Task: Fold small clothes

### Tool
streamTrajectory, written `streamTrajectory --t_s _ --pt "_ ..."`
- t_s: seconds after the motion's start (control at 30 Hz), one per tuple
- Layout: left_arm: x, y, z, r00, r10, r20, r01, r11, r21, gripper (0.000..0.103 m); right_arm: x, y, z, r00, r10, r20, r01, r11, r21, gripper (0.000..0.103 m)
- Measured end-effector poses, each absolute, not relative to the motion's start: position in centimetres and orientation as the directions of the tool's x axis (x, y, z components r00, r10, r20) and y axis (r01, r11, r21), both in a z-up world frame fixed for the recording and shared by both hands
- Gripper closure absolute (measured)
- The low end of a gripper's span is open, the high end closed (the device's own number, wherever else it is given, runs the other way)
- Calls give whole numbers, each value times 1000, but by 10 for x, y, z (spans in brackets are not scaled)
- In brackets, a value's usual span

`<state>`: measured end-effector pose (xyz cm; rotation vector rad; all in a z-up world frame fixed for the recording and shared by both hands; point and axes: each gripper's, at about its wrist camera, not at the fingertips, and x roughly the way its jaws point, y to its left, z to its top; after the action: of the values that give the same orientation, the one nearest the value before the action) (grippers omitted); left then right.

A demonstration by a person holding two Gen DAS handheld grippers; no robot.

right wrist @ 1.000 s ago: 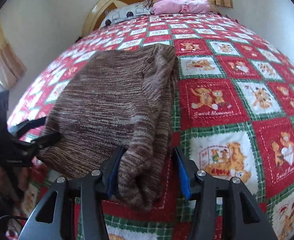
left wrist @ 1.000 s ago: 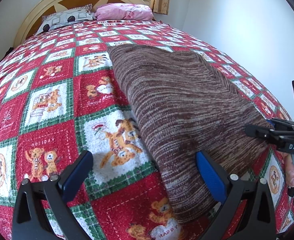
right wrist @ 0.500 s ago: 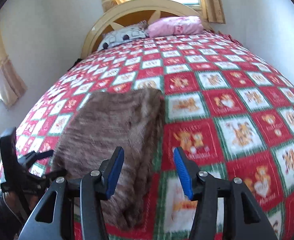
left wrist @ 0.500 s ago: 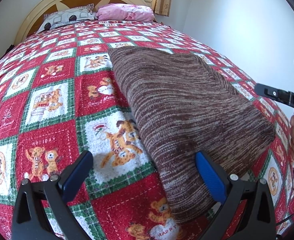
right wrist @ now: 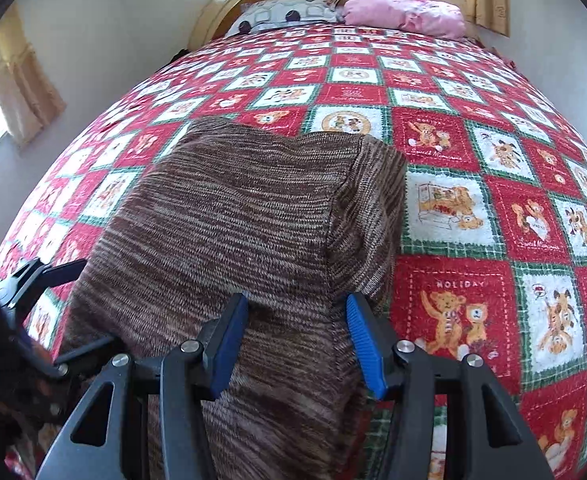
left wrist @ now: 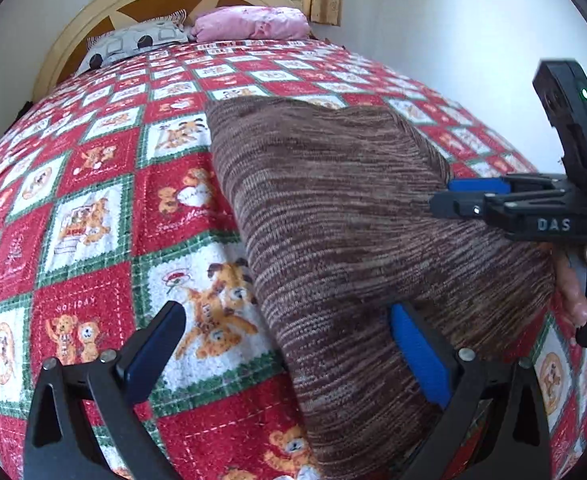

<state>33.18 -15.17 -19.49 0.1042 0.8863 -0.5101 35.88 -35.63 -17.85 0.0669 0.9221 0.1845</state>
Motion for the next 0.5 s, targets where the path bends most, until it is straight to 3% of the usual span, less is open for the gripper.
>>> streamTrajectory --t_s 0.13,0.23,0.33,0.5 --pt "340 -142 -198 485 -421 -766 437 876 -205 0 360 -395 -162 665 256 -702 -67 956 286 46" --pt "339 -145 -199 485 -412 -771 435 879 -197 0 384 -433 -162 689 279 -669 47 903 426 25" --pt "340 -150 -200 484 -402 -778 441 879 -180 0 413 -448 -178 657 313 -686 97 867 489 25" --pt "343 -152 -201 478 -407 -778 445 876 -185 0 436 -443 -190 650 291 -703 108 880 463 25"
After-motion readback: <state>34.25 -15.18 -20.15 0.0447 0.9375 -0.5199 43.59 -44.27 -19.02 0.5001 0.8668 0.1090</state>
